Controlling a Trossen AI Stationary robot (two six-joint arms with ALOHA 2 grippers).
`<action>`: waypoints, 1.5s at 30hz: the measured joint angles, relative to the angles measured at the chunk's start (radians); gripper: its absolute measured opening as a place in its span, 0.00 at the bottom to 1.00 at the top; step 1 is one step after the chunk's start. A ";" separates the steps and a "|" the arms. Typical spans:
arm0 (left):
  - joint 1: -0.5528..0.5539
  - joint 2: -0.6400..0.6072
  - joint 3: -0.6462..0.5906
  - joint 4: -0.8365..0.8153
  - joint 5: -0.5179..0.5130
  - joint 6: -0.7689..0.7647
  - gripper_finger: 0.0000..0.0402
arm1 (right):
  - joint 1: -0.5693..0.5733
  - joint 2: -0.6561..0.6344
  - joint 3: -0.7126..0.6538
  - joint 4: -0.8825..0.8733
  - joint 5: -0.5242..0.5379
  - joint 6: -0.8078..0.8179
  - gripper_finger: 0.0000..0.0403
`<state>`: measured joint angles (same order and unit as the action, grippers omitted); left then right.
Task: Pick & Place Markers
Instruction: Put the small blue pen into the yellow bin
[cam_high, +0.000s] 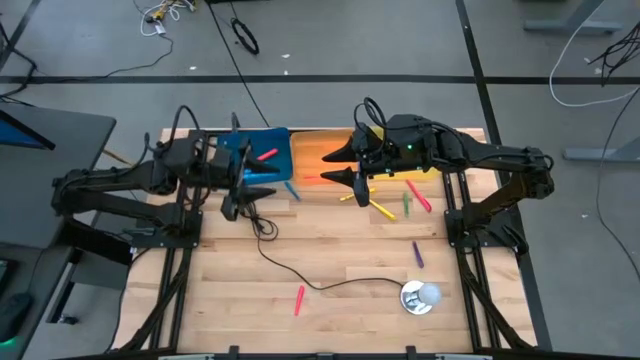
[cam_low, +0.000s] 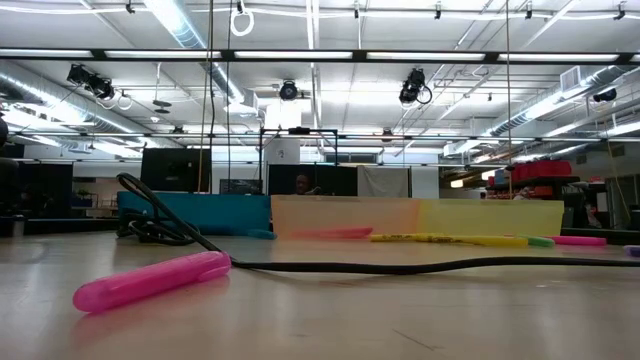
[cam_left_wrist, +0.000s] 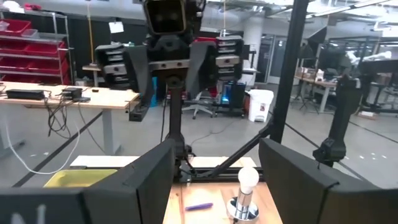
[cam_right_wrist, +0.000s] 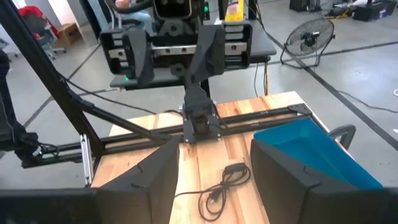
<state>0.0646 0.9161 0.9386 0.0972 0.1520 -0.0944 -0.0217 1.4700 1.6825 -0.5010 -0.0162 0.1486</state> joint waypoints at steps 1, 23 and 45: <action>-0.003 0.000 0.000 0.000 -0.001 0.001 0.59 | 0.000 0.000 -0.006 0.004 0.000 0.000 0.50; -0.006 0.000 0.000 -0.005 0.035 -0.053 0.59 | 0.000 0.001 -0.010 -0.018 0.000 0.081 0.50; 0.046 0.001 0.000 -0.233 -0.331 -0.635 0.59 | 0.000 -0.005 -0.012 -0.078 0.016 0.046 0.50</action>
<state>0.1104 0.9173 0.9390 -0.1355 -0.1793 -0.7296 -0.0219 1.4646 1.6707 -0.5794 -0.0001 0.1950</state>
